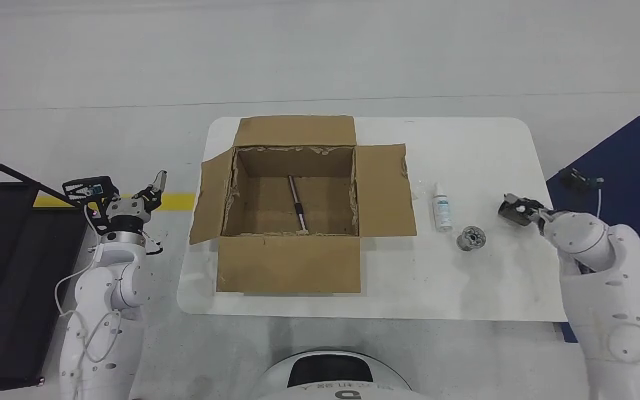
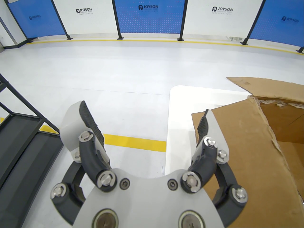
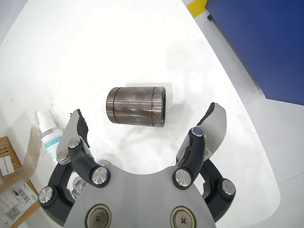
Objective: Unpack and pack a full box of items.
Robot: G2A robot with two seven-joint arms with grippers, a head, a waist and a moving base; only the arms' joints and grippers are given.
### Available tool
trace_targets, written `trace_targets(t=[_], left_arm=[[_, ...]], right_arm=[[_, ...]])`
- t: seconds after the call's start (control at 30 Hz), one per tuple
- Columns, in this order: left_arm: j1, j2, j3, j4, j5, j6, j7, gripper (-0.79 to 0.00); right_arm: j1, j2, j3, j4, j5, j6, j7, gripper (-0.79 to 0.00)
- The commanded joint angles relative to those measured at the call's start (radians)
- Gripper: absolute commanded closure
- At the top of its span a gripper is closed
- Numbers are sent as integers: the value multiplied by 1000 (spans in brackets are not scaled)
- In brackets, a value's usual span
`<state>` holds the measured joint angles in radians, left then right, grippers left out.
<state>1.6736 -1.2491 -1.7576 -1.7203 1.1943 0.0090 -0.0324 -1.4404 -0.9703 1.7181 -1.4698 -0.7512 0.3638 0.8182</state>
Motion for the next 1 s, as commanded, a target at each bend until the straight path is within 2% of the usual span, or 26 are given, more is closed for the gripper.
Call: trace_targets(t=[0.0, 0.17, 0.73, 0.77, 0.83, 0.87, 0.93, 0.97], left_arm=[[0, 0, 0, 0, 0, 0, 0, -785], [0, 0, 0, 0, 0, 0, 0, -785], [0, 0, 0, 0, 0, 0, 0, -785], [0, 0, 0, 0, 0, 0, 0, -785], [0, 0, 0, 0, 0, 0, 0, -785], [0, 0, 0, 0, 0, 0, 0, -785], [0, 0, 0, 0, 0, 0, 0, -785], [0, 0, 0, 0, 0, 0, 0, -785]], right_arm=[[13, -2, -25, 1, -33, 34, -6, -785], [50, -8, -70, 22, -81, 93, -3, -785], [149, -23, -167, 126, -185, 137, 30, -785], [156, -24, -173, 134, -188, 138, 31, -767], [167, -27, -181, 145, -192, 138, 34, -659], [171, -28, -184, 149, -195, 137, 35, -588], [177, -29, -187, 155, -198, 135, 38, -385], [179, -29, -188, 158, -201, 133, 40, -369]])
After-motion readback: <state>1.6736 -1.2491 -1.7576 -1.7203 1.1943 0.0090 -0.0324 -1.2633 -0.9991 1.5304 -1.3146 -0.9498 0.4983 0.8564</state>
